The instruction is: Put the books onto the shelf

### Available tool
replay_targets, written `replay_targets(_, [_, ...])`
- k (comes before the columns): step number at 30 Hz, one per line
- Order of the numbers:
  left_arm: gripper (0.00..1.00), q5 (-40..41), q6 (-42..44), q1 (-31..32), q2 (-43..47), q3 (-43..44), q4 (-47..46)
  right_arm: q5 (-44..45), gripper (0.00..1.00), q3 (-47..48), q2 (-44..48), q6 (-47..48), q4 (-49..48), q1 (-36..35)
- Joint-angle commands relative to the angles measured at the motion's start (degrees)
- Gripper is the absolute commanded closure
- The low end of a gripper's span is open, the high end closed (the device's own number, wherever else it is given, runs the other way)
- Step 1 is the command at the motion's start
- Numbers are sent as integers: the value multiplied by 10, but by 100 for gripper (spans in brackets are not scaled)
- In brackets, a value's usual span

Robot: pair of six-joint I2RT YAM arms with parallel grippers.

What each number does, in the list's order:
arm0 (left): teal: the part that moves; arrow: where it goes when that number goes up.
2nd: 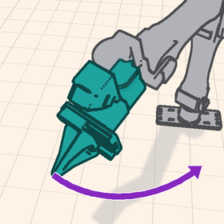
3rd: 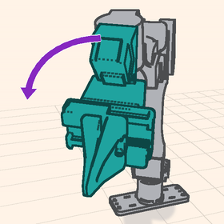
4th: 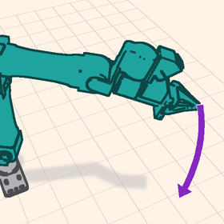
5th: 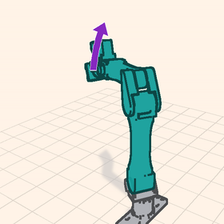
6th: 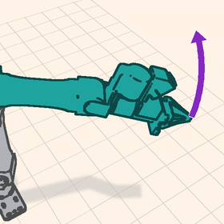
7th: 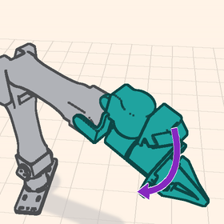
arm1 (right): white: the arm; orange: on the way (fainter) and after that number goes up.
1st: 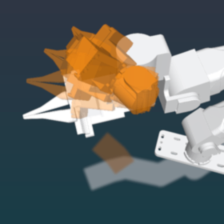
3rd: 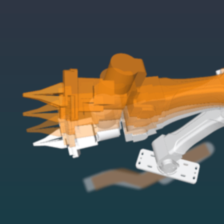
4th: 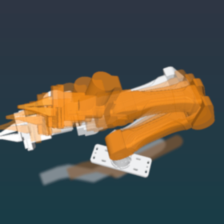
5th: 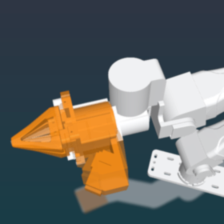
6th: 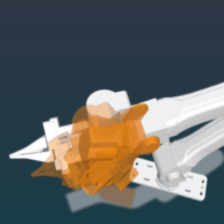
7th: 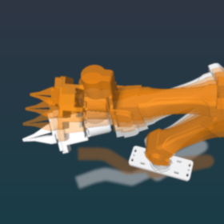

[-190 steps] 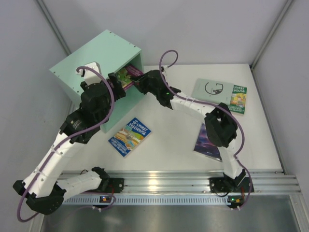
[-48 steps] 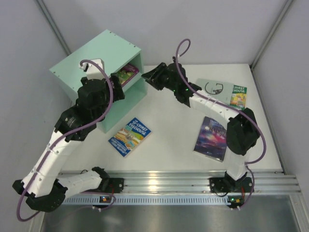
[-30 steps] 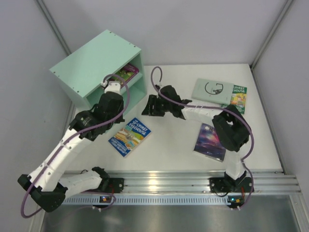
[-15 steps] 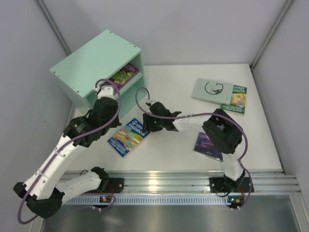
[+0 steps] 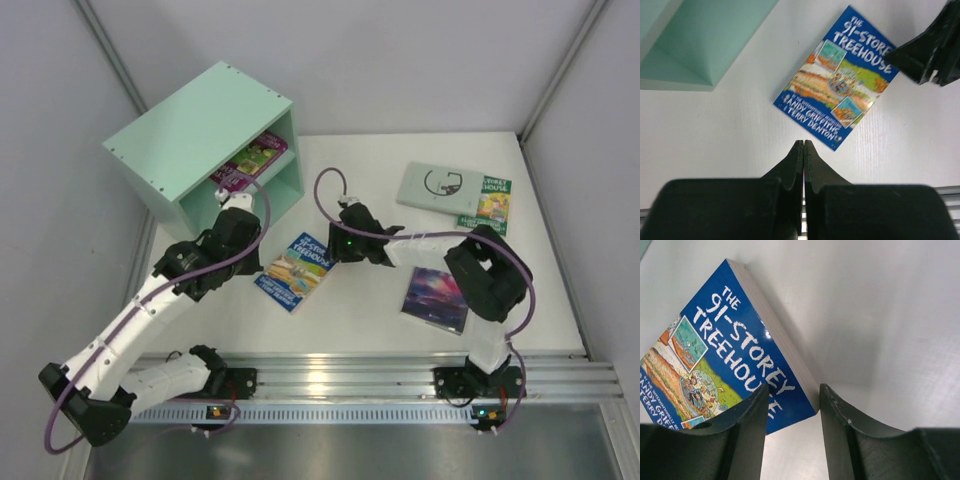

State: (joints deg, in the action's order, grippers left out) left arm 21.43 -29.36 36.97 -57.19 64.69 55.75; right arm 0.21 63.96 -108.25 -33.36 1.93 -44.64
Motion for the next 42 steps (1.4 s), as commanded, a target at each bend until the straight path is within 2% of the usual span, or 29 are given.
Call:
replay_targets(1, [100,-41,-29,6,-6,-24,-58,68,58,-69,29,-3,98,71])
replay_targets(8, [100,-75,-71,28,-48,-68,-117,66,58,-220,169,-17,98,127])
replay_targets(11, [100,-82,-95,36,-64,-94,-156,16,58,-265,246,-49,98,117])
replay_targets(14, [100,-93,-120,46,-71,-126,-199,-14,55,-270,312,-53,117,103])
replay_targets(17, [100,-96,-140,66,-79,-162,-240,-27,51,-233,343,-5,135,127])
replay_targets(20, [100,-125,-152,71,-101,-195,-285,-74,46,-155,305,74,136,171])
replay_targets(21, [100,-130,-162,75,-107,-202,-298,-92,43,-132,267,92,137,190])
replay_targets(25, [100,-144,-193,96,-142,-231,-355,-195,37,-16,159,169,141,204])
replay_targets(31, [100,-148,-244,110,-207,-266,-442,-224,35,80,23,237,145,207])
replay_targets(35, [100,-145,-264,110,-255,-262,-489,-239,35,85,-13,249,156,207])
replay_targets(37, [100,-126,-258,110,-272,-249,-487,-240,35,53,-2,249,157,207])
replay_targets(42, [100,-89,-243,92,-323,-206,-445,-266,36,-65,109,204,112,202])
